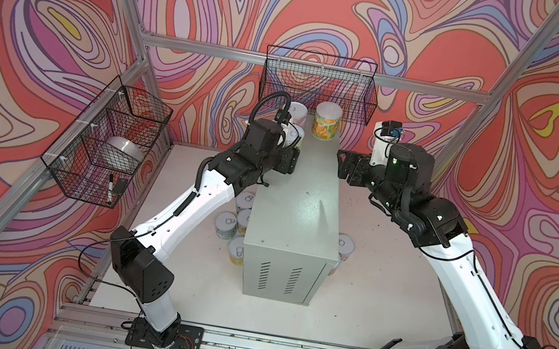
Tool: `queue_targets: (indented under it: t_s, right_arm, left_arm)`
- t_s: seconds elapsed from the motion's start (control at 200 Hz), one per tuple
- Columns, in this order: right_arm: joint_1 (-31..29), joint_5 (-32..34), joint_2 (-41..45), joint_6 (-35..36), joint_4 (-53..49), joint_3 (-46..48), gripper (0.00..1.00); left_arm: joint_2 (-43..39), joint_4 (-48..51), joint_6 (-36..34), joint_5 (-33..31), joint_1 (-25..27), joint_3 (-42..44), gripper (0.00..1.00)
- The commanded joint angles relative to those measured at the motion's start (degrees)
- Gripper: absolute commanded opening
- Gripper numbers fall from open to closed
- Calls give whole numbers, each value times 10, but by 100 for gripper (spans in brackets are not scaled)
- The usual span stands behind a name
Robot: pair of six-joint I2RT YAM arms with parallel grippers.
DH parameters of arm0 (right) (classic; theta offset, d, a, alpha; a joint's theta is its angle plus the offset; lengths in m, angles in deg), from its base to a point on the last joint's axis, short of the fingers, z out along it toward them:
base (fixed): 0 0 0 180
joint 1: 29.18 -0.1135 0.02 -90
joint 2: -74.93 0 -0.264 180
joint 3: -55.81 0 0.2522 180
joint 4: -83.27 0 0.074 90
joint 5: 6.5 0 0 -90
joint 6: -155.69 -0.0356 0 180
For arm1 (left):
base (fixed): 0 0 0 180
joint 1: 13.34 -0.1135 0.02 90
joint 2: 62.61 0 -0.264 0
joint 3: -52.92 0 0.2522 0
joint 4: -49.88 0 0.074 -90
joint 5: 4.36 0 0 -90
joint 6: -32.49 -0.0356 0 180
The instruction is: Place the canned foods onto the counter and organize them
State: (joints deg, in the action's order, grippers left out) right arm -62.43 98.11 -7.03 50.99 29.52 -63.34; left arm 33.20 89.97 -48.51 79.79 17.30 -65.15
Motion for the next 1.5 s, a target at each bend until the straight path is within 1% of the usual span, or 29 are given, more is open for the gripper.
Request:
queue_targets:
  t_s: [0.0, 0.386, 0.746, 0.841, 0.911, 1.062, 1.237, 1.397, 1.497]
  right_arm:
    - [5, -7, 3, -7, 8, 6, 89]
    - [11, -13, -9, -11, 10, 7, 89]
    - [16, -17, -11, -14, 11, 12, 89]
    - [17, -17, -7, -16, 10, 16, 89]
    - [17, -16, 1, -18, 10, 23, 89]
    - [18, -9, 25, -21, 12, 46, 89]
    - [20, 1, 61, -28, 12, 77, 90]
    - [23, 45, 108, -41, 20, 122, 90]
    - [43, 37, 127, -50, 11, 149, 90]
  left_arm:
    - [19, -8, -4, 4, -10, -14, 77]
    - [48, -13, -9, 18, -17, -39, 76]
    - [69, -7, 1, 31, -24, -63, 76]
    - [73, 1, 5, 33, -24, -68, 77]
    - [70, 5, 7, 36, -24, -68, 83]
    - [50, 23, 4, 28, -23, -75, 100]
    - [3, 52, 4, 32, -23, -72, 100]
    - [-59, 71, -3, 34, -15, -50, 100]
    - [-106, 78, -3, 29, -3, -22, 100]
